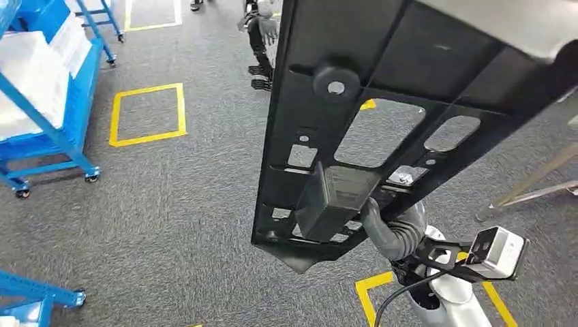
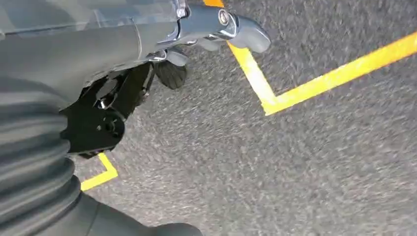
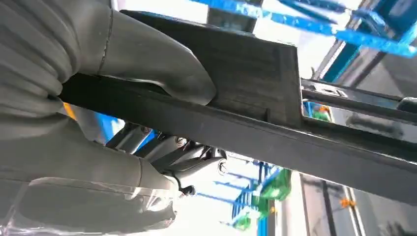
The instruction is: Take the parts from the cabinet and place them on the table.
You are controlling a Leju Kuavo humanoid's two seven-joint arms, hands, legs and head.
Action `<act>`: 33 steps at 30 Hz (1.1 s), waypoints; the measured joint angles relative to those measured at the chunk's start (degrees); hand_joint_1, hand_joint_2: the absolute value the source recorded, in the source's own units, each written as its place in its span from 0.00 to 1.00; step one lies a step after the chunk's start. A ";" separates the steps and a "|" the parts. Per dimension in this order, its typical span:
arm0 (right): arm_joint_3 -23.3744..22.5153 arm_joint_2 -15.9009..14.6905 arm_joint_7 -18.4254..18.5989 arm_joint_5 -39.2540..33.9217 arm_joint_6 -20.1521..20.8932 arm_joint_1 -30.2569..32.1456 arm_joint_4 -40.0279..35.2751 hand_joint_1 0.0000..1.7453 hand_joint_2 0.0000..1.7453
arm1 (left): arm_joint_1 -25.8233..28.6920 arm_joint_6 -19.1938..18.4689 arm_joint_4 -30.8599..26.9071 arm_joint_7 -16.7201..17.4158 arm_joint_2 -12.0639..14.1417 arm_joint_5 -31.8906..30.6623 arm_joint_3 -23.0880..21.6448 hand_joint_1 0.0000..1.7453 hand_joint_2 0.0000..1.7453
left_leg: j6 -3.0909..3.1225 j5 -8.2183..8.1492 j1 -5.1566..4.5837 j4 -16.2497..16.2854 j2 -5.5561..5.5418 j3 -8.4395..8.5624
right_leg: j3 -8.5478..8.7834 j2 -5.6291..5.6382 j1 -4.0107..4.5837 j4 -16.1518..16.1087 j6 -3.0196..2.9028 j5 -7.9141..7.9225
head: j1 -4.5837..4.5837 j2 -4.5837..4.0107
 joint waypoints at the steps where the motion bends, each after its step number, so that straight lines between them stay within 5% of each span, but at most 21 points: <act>1: -0.02 0.22 0.00 0.02 0.02 -0.01 0.09 1.00 1.00 | 0.05 0.00 0.00 0.02 -0.04 0.00 0.00 0.00 1.00 | -0.44 -0.27 -0.26 0.13 0.36 0.03 | 0.02 0.79 0.28 -0.09 -0.51 0.28 | -0.15 0.00; 4: -0.46 0.33 0.31 0.02 0.33 0.06 0.15 1.00 1.00 | -0.32 0.11 0.00 0.37 -0.09 0.00 0.00 0.00 1.00 | -1.29 -0.62 -0.20 -0.12 2.23 0.76 | -0.15 2.85 0.64 -0.11 -1.26 0.12 | -0.09 0.00; 5: -0.70 0.44 0.64 0.09 0.75 -0.01 0.13 1.00 1.00 | -0.39 0.20 0.00 0.68 -0.09 0.00 0.00 0.00 1.00 | -1.76 -1.10 -0.03 -0.01 2.21 0.76 | 0.30 3.66 0.03 -0.62 -1.71 0.45 | -0.07 0.00; 6: -1.07 0.63 0.88 0.09 1.25 -0.25 0.17 1.00 1.00 | -0.48 0.22 0.00 0.96 -0.09 0.00 0.00 0.00 1.00 | -2.04 -2.33 0.26 1.76 -1.19 0.42 | 0.49 4.21 0.01 -0.76 -1.88 0.48 | -0.29 0.00; 7: -1.27 0.92 1.12 0.11 1.42 -0.56 0.31 1.00 1.00 | -0.45 0.31 0.00 1.14 -0.09 0.00 0.02 0.00 1.00 | -2.08 -4.28 0.35 5.26 -3.24 -1.23 | 0.46 4.74 -0.02 -0.75 -2.29 0.51 | -0.44 0.00; 9: -1.57 1.25 1.11 0.02 2.30 -0.60 0.68 1.00 1.00 | -0.21 0.57 0.00 1.57 -0.13 -0.02 0.07 0.00 1.00 | -2.20 -8.55 0.37 15.19 -4.64 -6.26 | 0.40 6.27 0.17 -0.71 -2.53 0.46 | -0.61 0.00; 10: -1.75 1.27 1.14 0.00 2.60 -0.60 0.94 1.00 1.00 | -0.10 0.66 0.00 1.66 -0.13 -0.02 0.18 0.00 1.00 | -2.19 -9.15 0.37 18.39 -4.73 -8.05 | 0.43 7.09 0.29 -0.66 -2.53 0.46 | -0.65 0.00; 12: -2.14 1.29 1.18 -0.07 3.02 -0.62 1.40 1.00 1.00 | 0.09 0.66 0.00 1.66 -0.07 0.04 0.44 0.00 1.00 | -1.92 -6.34 0.36 16.85 -4.83 -8.10 | 0.57 8.72 0.40 -0.59 -2.53 0.46 | -0.65 0.00; 13: -2.32 1.40 1.27 -0.07 2.93 -0.64 1.55 1.00 1.00 | 0.09 0.63 0.00 1.68 -0.02 0.00 0.50 0.00 1.00 | -1.61 -3.02 0.36 11.81 -5.24 -6.14 | 0.74 9.66 0.42 -0.53 -2.48 0.42 | -0.63 0.00; 14: -2.38 1.55 1.42 -0.07 2.67 -0.71 1.66 1.00 1.00 | 0.06 0.63 0.00 1.66 0.02 0.00 0.52 0.00 1.00 | -1.31 -0.17 0.36 6.59 -6.34 -3.94 | 0.89 10.36 0.40 -0.49 -2.38 0.36 | -0.61 0.00; 15: -2.45 1.75 1.68 -0.07 2.29 -0.77 1.81 1.00 1.00 | 0.13 0.63 0.00 1.66 0.18 0.00 0.57 0.00 1.00 | -1.01 1.41 0.37 2.18 -9.12 -2.31 | 0.86 10.93 0.24 -0.47 -2.23 0.28 | -0.66 0.00; 16: -2.45 1.88 1.88 -0.04 1.83 -0.89 1.97 1.00 1.00 | 0.24 0.63 0.00 1.64 0.26 0.00 0.72 0.00 1.00 | -0.88 0.81 0.56 0.62 -9.66 -1.55 | 0.60 11.66 0.64 -0.11 -1.91 0.18 | -0.55 0.00; 19: -2.84 2.10 2.27 0.04 0.68 -0.77 2.47 1.00 1.00 | -0.04 0.61 0.00 1.33 0.61 -0.17 0.94 0.00 1.00 | -0.35 0.75 0.00 0.75 -8.12 -1.48 | 0.08 13.48 -0.08 -0.45 -0.69 0.64 | -0.61 0.00; 20: -2.99 2.10 2.38 0.24 0.19 -0.79 2.49 1.00 1.00 | -0.09 0.61 0.00 1.36 0.57 -0.02 0.94 0.00 1.00 | 0.19 1.18 0.61 -0.05 -7.29 -1.23 | -0.01 13.58 0.27 -0.32 -0.32 0.53 | -0.57 0.00; 22: -3.15 2.23 2.62 0.64 -0.55 -0.98 2.60 1.00 1.00 | -0.12 0.61 -0.02 1.40 0.79 0.00 0.94 0.00 1.00 | 0.81 1.39 0.41 -0.64 -5.93 -0.89 | -1.82 7.37 0.35 3.59 -0.15 -2.33 | 0.00 0.00; 24: -3.15 2.45 2.67 0.92 -1.05 -0.75 2.84 1.00 1.00 | 0.20 0.63 -0.02 1.55 0.85 0.00 0.96 0.00 1.00 | 0.98 1.27 0.20 -0.62 -4.47 -0.92 | -6.31 5.87 -0.07 12.72 0.36 -6.52 | 0.04 0.00; 26: -3.15 2.69 2.71 1.09 -1.25 -0.43 3.12 1.00 1.00 | 0.23 0.72 -0.02 1.70 0.87 0.00 0.98 0.00 1.00 | 0.88 1.04 0.17 -0.55 -2.81 -0.90 | -8.84 5.70 -0.46 17.43 0.80 -7.23 | 0.05 0.00; 29: -3.17 2.71 2.71 1.18 -1.31 -0.41 3.15 1.00 1.00 | 0.15 0.72 0.00 1.86 0.87 0.00 0.98 0.00 1.00 | 0.50 0.50 0.19 -0.30 -0.94 -0.50 | -2.81 4.15 -0.53 5.86 0.74 -0.86 | 0.05 0.00; 30: -3.17 2.77 2.71 1.20 -1.31 -0.46 3.15 1.00 1.00 | 0.14 0.72 -0.02 1.86 0.85 0.00 0.98 0.00 1.00 | 0.26 0.21 0.14 -0.14 -0.40 -0.28 | -0.17 1.74 -0.32 1.14 0.39 0.73 | 0.06 0.00; 31: -3.17 2.86 2.69 1.22 -1.31 -0.48 3.17 1.00 1.00 | 0.19 0.70 0.00 1.86 0.87 0.00 0.98 0.00 1.00 | -0.20 -0.12 -0.37 0.09 0.07 -0.24 | 0.32 0.17 0.51 -0.14 -0.02 -0.12 | 0.02 0.00; 33: -3.24 2.97 2.32 1.31 -1.31 -0.22 3.17 1.00 1.00 | 0.13 0.61 -0.02 1.84 0.87 0.00 1.01 0.00 1.00 | -0.69 -0.32 -0.24 0.10 1.21 -0.03 | -0.08 1.88 0.53 -0.05 -0.56 -0.01 | 0.00 0.00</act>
